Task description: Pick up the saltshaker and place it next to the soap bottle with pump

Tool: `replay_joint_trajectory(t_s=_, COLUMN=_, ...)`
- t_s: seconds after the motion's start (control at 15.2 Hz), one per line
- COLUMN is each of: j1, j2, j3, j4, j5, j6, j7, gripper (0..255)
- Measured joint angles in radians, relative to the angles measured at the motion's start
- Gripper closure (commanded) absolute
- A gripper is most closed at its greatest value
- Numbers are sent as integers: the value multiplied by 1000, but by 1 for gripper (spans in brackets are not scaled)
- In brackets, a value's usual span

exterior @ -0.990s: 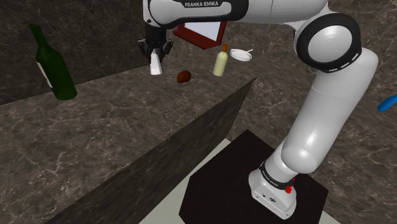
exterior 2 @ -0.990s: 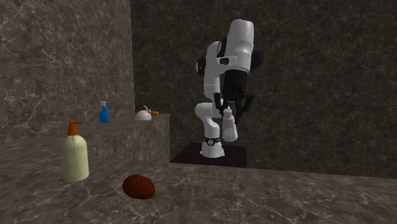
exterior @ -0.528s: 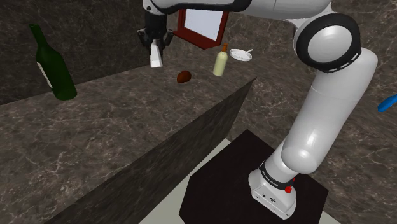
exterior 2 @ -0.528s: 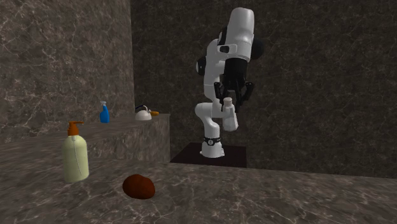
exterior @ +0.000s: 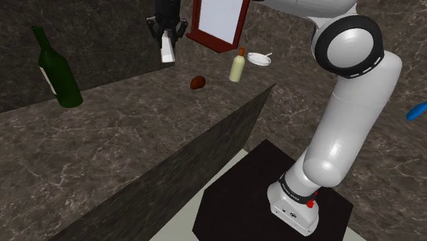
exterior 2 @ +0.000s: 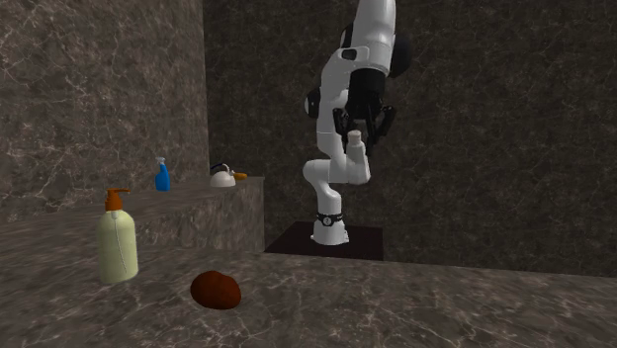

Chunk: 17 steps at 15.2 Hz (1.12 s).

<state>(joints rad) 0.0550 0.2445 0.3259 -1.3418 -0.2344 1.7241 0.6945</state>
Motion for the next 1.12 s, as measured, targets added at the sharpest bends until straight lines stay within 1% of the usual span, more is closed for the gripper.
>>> replay_joint_trajectory(t_s=0.4, j1=15, j2=32, j3=2, j4=123, j5=-10, j6=-93, j7=-9, gripper=255)
replay_joint_trajectory(t_s=0.66, j1=-43, j2=-27, j3=-18, j4=51, j5=23, j6=-65, j7=-74, gripper=255)
replay_joint_trajectory(t_s=0.73, j1=-63, j2=-49, j3=-27, j4=21, j5=35, j6=-53, j7=-99, gripper=255)
replay_joint_trajectory(t_s=0.99, j1=-131, j2=-97, j3=-63, j4=-38, j5=71, j6=-25, j7=-196, gripper=255)
replay_joint_trajectory(t_s=1.06, j1=-148, j2=-125, j3=-72, j4=-80, j5=83, j6=-7, j7=-218, gripper=255)
replay_joint_trajectory(t_s=1.12, j1=-163, j2=-130, j3=-83, j4=-84, j5=91, j6=-4, j7=-243, gripper=255)
